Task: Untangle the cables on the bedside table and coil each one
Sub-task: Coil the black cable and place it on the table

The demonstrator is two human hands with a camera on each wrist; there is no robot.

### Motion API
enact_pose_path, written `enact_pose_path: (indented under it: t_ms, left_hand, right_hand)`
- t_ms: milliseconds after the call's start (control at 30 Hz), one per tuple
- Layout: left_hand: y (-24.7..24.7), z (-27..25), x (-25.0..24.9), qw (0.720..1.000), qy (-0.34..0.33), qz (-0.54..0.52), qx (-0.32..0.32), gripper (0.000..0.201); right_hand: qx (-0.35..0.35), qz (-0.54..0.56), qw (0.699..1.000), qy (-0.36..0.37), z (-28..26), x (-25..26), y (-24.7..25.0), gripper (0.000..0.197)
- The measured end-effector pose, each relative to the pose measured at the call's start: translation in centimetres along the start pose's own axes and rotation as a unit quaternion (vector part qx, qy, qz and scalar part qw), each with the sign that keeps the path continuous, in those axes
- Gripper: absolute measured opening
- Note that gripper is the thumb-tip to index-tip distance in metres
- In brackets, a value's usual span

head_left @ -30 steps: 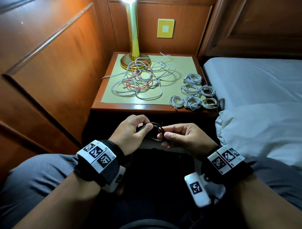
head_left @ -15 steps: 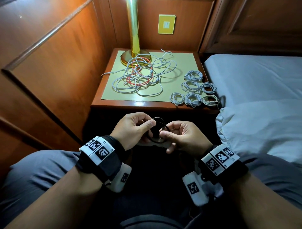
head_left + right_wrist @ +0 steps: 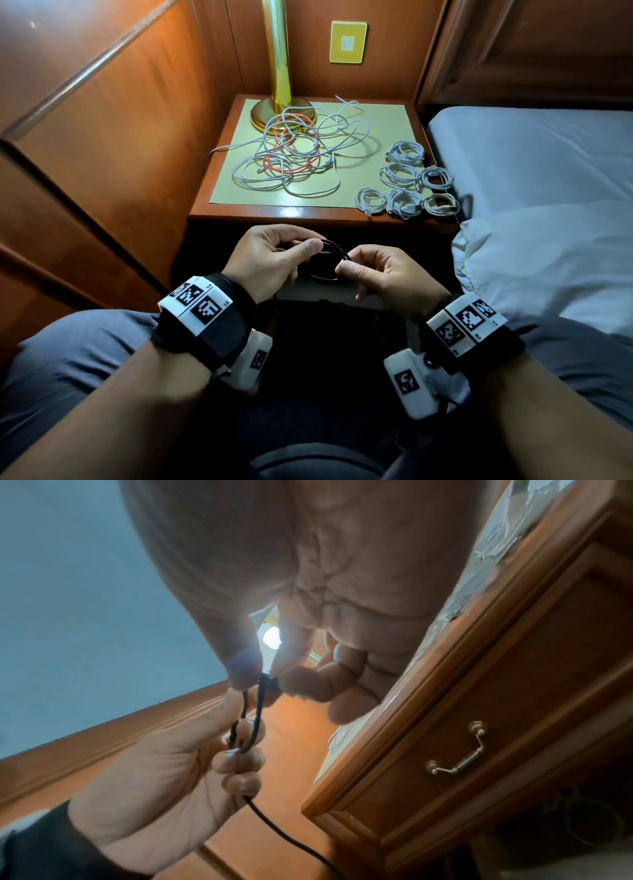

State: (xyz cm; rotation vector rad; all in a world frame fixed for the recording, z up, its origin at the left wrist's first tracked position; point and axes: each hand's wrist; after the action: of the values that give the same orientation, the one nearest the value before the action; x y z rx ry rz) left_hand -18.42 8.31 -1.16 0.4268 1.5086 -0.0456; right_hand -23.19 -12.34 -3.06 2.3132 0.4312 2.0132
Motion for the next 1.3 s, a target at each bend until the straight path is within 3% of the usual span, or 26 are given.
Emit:
enact_pose_path:
  t_ms: [200,300,433,500,700,833,933,1033,1133,1200,1300]
  left_hand:
    - [0.1,-0.3,-0.1,0.996,-0.047,0.07,0.023,0.009]
    - [0.0,-0.2,0.1,0.989,-0.082,0.116,0.04,0.009]
    - [-0.3,-0.1,0.5,0.98,-0.117,0.154,0.051,0.016]
    - [-0.2,-0.1,0.6,0.979,-0.126,0.155,0.045,0.019]
    - [0.0,0.1,0.5,0.973,-0.141,0.173,0.063,0.018]
    - [1.7,0.7,-0.2,0.981,-0.1,0.161,0.037,0.017]
    - [4.4,1.7,-0.1,0.986,-0.063,0.151,-0.046,0.017]
    - [6.4,2.6,0.9,0.965,-0.054,0.225,-0.125,0.012]
    - [5.4,2.5,1.6,0.942,-0.099,0.3,-0.111,0.012]
    - [3.6,1.9,1.8,0.933,-0.178,0.309,-0.04,0.016]
    - [0.7,0.3,1.6,0.933,-0.24,0.258,0.064,0.018]
  right_hand:
    - [0.004,-0.072,0.997,-0.012,-0.4,-0.3,0.6,0.026]
    - [0.019,-0.08,0.997,0.0,-0.5,-0.2,0.3,0.017]
    - [0.058,0.096,0.992,-0.053,-0.4,0.5,-0.2,0.006]
    - [0.073,0.158,0.982,-0.072,-0.4,0.8,-0.3,0.015]
    - [0.091,0.176,0.975,-0.101,-0.5,0.7,-0.3,0.025]
    - [0.018,0.284,0.956,-0.075,-0.5,1.1,1.4,0.018]
    - [-0.067,0.36,0.93,-0.038,-0.6,1.7,3.4,0.016]
    - [-0.136,0.384,0.913,0.001,-0.8,2.1,4.7,0.023]
    - [-0.189,0.315,0.929,0.049,-0.9,1.9,4.2,0.025]
    - [-0.212,0.143,0.962,0.101,-1.2,1.5,3.3,0.021]
    - [-0.188,-0.112,0.96,0.176,-1.3,0.3,1.9,0.015]
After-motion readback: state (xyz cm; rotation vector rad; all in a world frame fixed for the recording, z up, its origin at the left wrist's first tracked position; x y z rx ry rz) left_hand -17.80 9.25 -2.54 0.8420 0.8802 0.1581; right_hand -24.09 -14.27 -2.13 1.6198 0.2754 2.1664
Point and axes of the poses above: each hand's wrist, its own z-axis towards the middle knuckle, its own y-axis out of the back of the hand, x = y × z
